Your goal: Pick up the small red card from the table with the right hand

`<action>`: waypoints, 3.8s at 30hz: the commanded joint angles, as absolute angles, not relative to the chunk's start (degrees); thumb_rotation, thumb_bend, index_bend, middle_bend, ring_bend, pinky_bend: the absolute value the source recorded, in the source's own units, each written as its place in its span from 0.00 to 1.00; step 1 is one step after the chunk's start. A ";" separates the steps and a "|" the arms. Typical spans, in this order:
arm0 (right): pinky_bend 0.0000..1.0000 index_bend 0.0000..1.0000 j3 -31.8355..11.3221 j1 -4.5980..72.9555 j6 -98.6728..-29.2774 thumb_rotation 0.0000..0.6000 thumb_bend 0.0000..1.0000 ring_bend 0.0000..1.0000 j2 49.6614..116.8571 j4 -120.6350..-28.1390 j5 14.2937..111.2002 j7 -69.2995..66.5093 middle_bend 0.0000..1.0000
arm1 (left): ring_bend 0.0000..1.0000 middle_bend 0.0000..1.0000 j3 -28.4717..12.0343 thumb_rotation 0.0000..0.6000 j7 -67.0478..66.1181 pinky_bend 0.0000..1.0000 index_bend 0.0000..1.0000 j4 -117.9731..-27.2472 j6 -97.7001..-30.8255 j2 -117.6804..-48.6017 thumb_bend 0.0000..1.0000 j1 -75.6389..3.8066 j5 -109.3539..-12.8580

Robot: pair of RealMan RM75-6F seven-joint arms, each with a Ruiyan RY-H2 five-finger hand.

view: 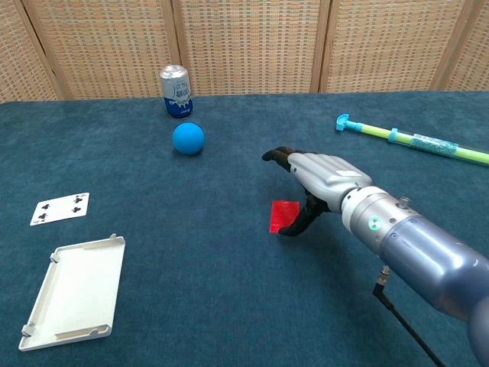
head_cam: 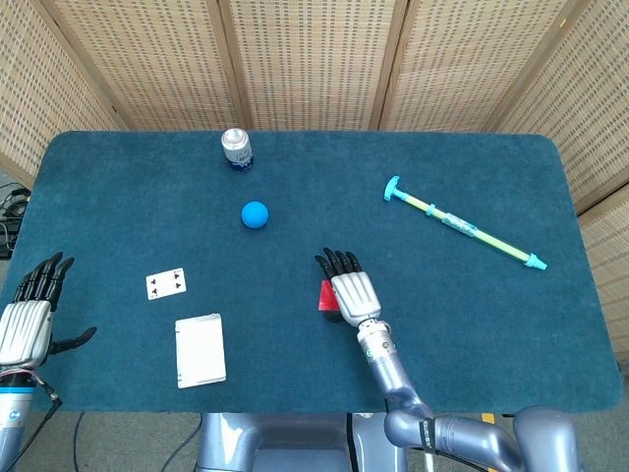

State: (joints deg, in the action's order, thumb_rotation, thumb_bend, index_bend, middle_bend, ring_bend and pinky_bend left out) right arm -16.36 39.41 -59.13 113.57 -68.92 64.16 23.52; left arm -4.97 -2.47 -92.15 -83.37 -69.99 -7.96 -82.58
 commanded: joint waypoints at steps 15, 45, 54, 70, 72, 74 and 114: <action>0.00 0.11 -16.03 40.32 -57.46 1.00 0.36 0.00 114.83 -65.30 62.88 22.81 0.00 | 0.00 0.00 -5.14 1.00 -2.62 0.08 0.00 -92.17 -83.52 -70.02 0.15 -7.92 -82.14; 0.00 0.12 -15.46 40.14 -59.25 1.00 1.00 0.00 114.25 -65.55 64.48 21.40 0.00 | 0.00 0.00 -4.83 1.00 -2.56 0.08 0.00 -92.42 -83.61 -70.05 0.15 -7.95 -82.52; 0.00 0.12 -15.18 39.86 -59.67 1.00 0.98 0.00 113.66 -66.75 64.65 21.59 0.00 | 0.00 0.00 -4.85 1.00 -2.36 0.08 0.00 -92.56 -83.78 -69.88 0.15 -7.90 -82.59; 0.00 0.09 -13.78 38.52 -60.13 1.00 0.35 0.00 111.88 -71.38 64.53 22.17 0.00 | 0.00 0.00 -4.66 1.00 -1.93 0.08 0.00 -93.21 -84.62 -69.43 0.15 -7.61 -83.46; 0.00 0.09 -13.61 38.36 -60.23 1.00 0.34 0.00 111.71 -71.94 64.42 22.45 0.00 | 0.00 0.00 -4.66 1.00 -1.79 0.08 0.00 -93.31 -84.81 -69.33 0.15 -7.55 -83.60; 0.00 0.08 -13.51 38.29 -60.34 1.00 0.33 0.00 111.61 -72.27 64.41 22.68 0.00 | 0.00 0.00 -4.67 1.00 -1.68 0.08 0.00 -93.38 -84.92 -69.26 0.15 -7.51 -83.67; 0.00 0.09 -15.55 41.65 -56.64 1.00 0.57 0.00 116.05 -62.47 63.03 20.66 0.00 | 0.00 0.00 -4.85 1.00 -1.81 0.08 0.00 -93.03 -84.44 -69.41 0.15 -7.67 -83.07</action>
